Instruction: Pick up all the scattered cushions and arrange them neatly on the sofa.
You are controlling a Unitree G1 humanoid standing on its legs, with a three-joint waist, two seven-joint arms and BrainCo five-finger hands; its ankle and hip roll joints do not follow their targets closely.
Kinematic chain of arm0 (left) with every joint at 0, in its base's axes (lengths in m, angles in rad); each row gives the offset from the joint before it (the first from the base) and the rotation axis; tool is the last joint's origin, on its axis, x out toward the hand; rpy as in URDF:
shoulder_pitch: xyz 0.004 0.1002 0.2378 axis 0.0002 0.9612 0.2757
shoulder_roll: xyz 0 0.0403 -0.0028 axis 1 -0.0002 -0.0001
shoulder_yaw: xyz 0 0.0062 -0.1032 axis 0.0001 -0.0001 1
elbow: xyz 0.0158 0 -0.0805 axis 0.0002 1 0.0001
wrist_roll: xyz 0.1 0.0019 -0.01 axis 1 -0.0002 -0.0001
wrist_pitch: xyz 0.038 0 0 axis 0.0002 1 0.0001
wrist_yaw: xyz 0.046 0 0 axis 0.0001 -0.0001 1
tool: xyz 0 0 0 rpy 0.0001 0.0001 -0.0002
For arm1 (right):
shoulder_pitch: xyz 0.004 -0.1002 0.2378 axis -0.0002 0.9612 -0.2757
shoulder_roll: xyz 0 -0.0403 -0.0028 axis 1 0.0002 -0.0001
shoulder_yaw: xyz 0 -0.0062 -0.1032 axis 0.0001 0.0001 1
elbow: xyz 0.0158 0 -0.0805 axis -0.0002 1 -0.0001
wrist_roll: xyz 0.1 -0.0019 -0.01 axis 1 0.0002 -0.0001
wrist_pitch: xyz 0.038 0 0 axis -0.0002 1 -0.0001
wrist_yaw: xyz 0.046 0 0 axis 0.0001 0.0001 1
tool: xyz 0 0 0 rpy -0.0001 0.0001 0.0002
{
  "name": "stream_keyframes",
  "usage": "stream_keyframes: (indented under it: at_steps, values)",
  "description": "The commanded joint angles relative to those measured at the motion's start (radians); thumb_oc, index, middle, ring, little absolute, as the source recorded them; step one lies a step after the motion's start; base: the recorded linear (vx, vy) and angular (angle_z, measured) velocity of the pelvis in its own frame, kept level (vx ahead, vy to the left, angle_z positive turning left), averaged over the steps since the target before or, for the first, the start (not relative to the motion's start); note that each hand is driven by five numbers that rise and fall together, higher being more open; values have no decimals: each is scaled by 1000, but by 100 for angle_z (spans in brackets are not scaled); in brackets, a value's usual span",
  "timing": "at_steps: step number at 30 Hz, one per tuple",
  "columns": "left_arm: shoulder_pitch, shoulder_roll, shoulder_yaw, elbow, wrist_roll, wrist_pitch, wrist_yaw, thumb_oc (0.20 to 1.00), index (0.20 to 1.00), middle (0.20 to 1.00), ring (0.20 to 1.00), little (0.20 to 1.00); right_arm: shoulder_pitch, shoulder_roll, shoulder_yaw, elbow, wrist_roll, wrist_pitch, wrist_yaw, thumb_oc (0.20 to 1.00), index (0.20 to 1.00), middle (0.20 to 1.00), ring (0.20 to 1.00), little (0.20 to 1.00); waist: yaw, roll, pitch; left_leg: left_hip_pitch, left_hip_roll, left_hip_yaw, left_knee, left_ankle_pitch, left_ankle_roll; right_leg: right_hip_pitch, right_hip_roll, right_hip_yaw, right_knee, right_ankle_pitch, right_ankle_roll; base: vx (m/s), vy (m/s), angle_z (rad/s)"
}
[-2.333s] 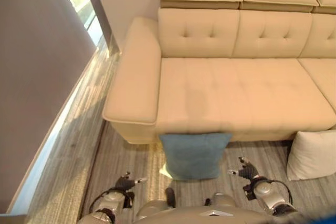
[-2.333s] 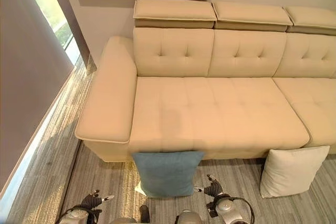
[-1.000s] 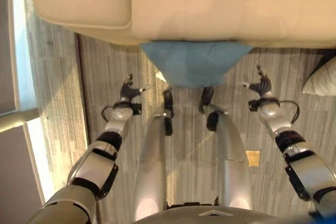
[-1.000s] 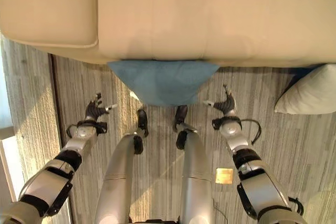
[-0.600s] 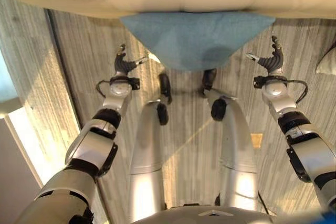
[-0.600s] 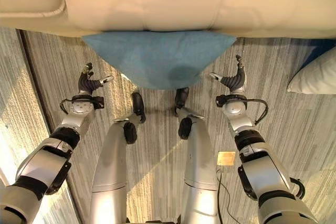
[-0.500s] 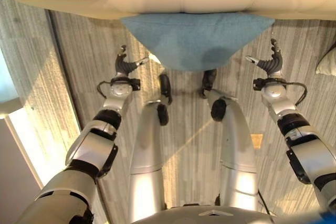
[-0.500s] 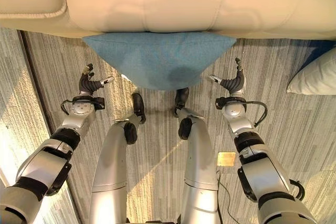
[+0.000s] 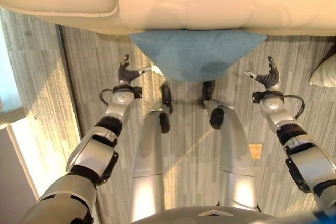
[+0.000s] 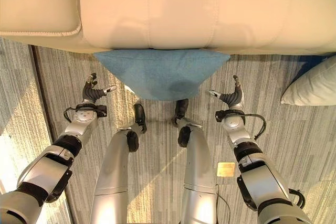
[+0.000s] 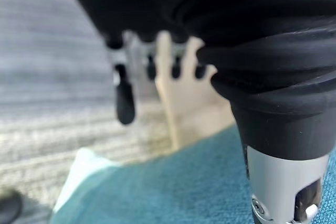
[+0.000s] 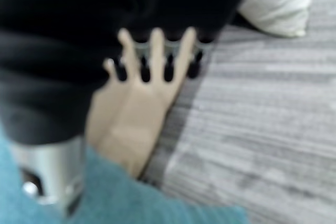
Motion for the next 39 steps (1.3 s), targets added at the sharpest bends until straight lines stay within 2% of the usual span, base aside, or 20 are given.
stream_keyframes:
  at_steps: [1,10,16,20,23,24,25,28,29,30,31,37,39]
  values:
    - [-16,28,28,14,-23,-23,7,1000,1000,1000,1000,1000,-24,-34,21,-21,46,-39,-22,1000,1000,1000,1000,1000,3,28,-5,-13,14,-41,-57,32,-28,27,5,71,1,-57,103,14,-5,-3]
    - [-195,82,-36,21,-8,-4,31,1000,1000,1000,1000,1000,-216,-103,86,-66,63,-33,-53,1000,1000,1000,1000,1000,-8,41,61,-122,28,-37,4,26,-26,-83,0,102,41,-58,113,19,-3,-4]
    - [-305,85,-91,13,-12,0,30,1000,1000,1000,1000,1000,-352,-115,150,-81,95,-40,-50,1000,1000,1000,1000,1000,-4,57,126,-138,41,-53,40,22,-22,-84,3,101,54,-63,116,12,1,-1]
    - [-373,61,-115,-26,-29,-10,49,1000,1000,1000,1000,1000,-446,-94,218,-106,85,-31,-52,1000,1000,1000,1000,1000,1,70,166,-149,49,-65,65,19,-21,-84,8,99,64,-63,117,16,0,-6]
    - [-427,10,-134,-90,-62,-26,77,1000,1000,1000,1000,1000,-533,-22,292,-153,55,-15,-58,1000,1000,1000,1000,1000,8,77,192,-150,56,-71,84,17,-20,-84,16,101,82,-63,113,11,-9,-6]
    - [-427,11,-133,-90,-62,-26,77,1000,1000,1000,1000,1000,-534,-22,293,-153,54,-14,-58,1000,1000,1000,1000,1000,7,78,192,-150,56,-71,85,17,-20,-84,16,101,82,-63,113,1,-26,-4]
    - [-434,-17,-131,-111,-68,-31,88,1000,1000,1000,1000,1000,-551,20,306,-165,49,-14,-56,1000,1000,1000,1000,1000,11,78,190,-150,53,-73,87,17,-20,-84,20,101,84,-63,111,-3,-20,-3]
    - [-440,-38,-130,-120,-76,-37,92,1000,1000,1000,1000,1000,-554,70,311,-172,55,-20,-51,1000,1000,1000,1000,1000,12,80,184,-150,50,-76,88,19,-22,-84,24,97,85,-62,109,0,-11,-1]
    - [-435,-44,-126,-128,-82,-41,92,871,871,871,871,871,-554,91,312,-173,59,-21,-43,1000,1000,1000,1000,1000,12,81,180,-150,50,-76,85,20,-23,-84,27,96,84,-63,107,0,0,0]
    - [-431,-52,-122,-132,-88,-44,90,322,322,322,322,322,-549,110,317,-172,63,-25,-33,501,501,501,501,501,13,81,175,-150,50,-75,84,21,-24,-84,28,94,84,-62,106,0,0,0]
    - [-428,-61,-115,-133,-96,-48,88,200,200,200,200,200,-544,136,318,-169,79,-32,-21,200,200,200,200,200,13,81,167,-150,49,-75,81,22,-25,-84,31,94,84,-59,106,0,0,0]
    - [-353,-58,-62,-211,-136,-74,76,200,200,200,200,200,-480,186,295,-224,106,-63,21,200,200,200,200,200,15,72,105,-150,44,-65,52,33,-38,-84,45,82,70,-47,105,0,0,0]
    - [-288,-59,-33,-276,-128,-83,63,200,200,200,200,200,-426,170,265,-270,91,-70,34,200,200,200,200,200,15,69,50,-148,39,-54,9,47,-44,-83,51,63,44,-36,109,0,0,0]
